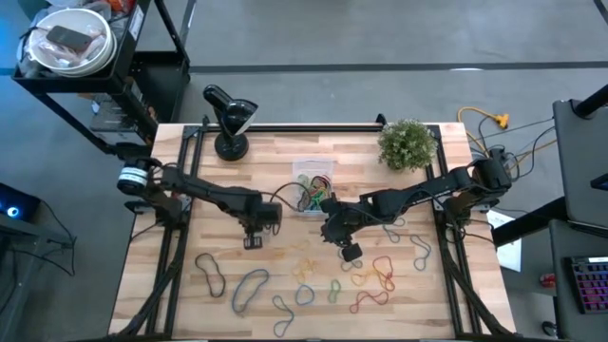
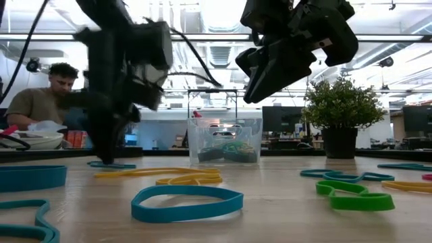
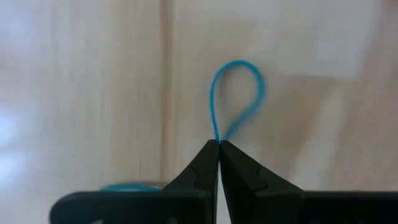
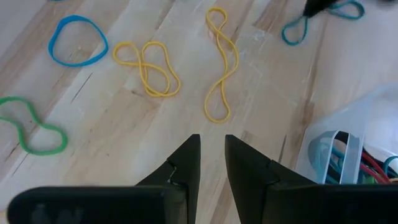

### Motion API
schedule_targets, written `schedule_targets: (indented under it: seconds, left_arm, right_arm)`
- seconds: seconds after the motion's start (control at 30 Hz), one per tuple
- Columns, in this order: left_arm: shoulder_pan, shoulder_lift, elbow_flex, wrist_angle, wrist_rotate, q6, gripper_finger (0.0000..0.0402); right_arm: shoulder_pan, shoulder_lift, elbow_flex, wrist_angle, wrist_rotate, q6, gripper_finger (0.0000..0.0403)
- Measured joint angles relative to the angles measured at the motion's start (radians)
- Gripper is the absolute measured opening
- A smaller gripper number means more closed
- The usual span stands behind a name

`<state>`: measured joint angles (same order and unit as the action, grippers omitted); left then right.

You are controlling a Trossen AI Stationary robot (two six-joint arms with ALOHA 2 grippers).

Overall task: Pick and place rubber bands into bin
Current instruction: Put blue rubberband into the transparent bin

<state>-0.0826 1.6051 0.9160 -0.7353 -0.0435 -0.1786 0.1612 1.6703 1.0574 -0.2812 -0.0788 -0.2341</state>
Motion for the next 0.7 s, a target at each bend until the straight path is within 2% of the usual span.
schedule_targets:
  seconds: [0.27, 0.47, 0.53, 0.7]
  left_arm:
    - [-0.092, -0.079, 0.093, -0.014, -0.224, -0.001, 0.0000]
    - [-0.142, -0.086, 0.145, -0.018, -0.427, 0.003, 0.0000]
    - [-0.145, -0.088, 0.153, -0.014, -0.431, 0.005, 0.0000]
    - [-0.128, -0.079, 0.153, -0.017, -0.245, 0.005, 0.0000]
  right_arm:
    - [0.000, 0.000, -0.015, -0.044, 0.003, 0.064, 0.0068]
    - [0.000, 0.000, -0.038, -0.098, 0.005, 0.148, 0.0068]
    - [0.000, 0.000, -0.051, -0.111, 0.011, 0.180, 0.0068]
    - [0.000, 0.000, -0.076, -0.134, 0.030, 0.231, 0.0068]
